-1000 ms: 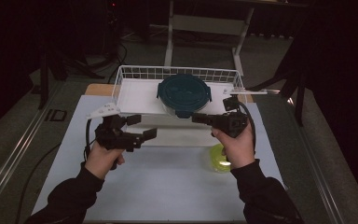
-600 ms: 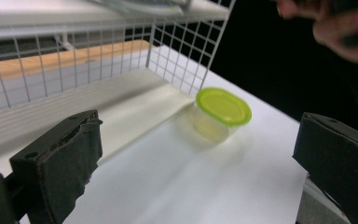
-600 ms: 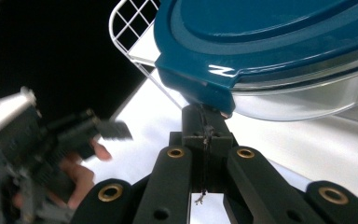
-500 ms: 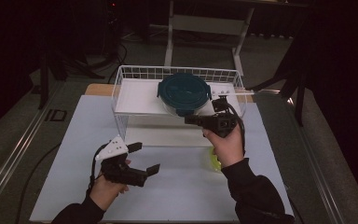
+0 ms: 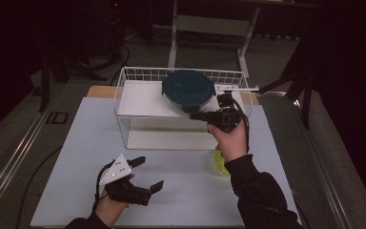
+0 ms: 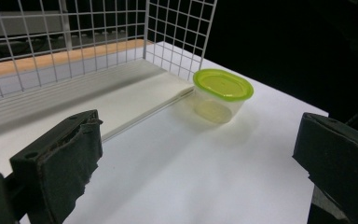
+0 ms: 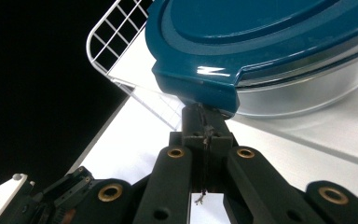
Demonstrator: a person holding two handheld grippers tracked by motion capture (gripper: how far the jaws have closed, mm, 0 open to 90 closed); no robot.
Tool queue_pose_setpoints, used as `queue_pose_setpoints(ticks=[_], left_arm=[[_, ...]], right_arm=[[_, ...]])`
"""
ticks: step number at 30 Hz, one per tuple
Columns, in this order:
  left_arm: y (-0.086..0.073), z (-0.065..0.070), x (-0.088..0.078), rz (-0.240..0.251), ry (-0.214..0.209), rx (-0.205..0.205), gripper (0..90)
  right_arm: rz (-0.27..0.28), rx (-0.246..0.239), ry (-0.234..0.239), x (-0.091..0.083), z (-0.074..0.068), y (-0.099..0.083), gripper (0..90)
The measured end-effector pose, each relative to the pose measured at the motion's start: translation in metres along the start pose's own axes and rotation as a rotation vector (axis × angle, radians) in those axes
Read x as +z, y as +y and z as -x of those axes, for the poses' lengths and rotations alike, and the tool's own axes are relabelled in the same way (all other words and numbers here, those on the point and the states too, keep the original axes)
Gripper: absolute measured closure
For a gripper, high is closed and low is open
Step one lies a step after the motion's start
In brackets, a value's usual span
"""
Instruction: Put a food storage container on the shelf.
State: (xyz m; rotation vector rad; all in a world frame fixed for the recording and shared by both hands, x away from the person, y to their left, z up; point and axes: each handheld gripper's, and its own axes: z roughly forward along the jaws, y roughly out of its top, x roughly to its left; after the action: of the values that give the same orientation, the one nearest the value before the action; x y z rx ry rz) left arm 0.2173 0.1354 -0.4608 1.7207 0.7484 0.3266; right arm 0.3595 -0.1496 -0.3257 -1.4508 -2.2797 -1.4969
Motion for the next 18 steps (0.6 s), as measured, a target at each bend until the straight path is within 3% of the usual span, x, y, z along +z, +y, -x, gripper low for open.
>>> queue_pose_setpoints(ticks=[10,14,18], left_arm=[[-0.003,0.000,0.000,0.002,-0.004,0.013,0.8],[-0.004,-0.001,-0.001,-0.004,-0.013,0.005,0.8],[-0.002,-0.003,-0.006,-0.003,-0.017,0.016,0.8]], right_arm=[[0.031,0.026,0.002,0.002,0.006,0.001,88.1],[0.031,-0.017,0.004,-0.003,0.001,-0.007,80.3],[0.043,-0.067,0.012,-0.012,-0.003,-0.019,64.3]])
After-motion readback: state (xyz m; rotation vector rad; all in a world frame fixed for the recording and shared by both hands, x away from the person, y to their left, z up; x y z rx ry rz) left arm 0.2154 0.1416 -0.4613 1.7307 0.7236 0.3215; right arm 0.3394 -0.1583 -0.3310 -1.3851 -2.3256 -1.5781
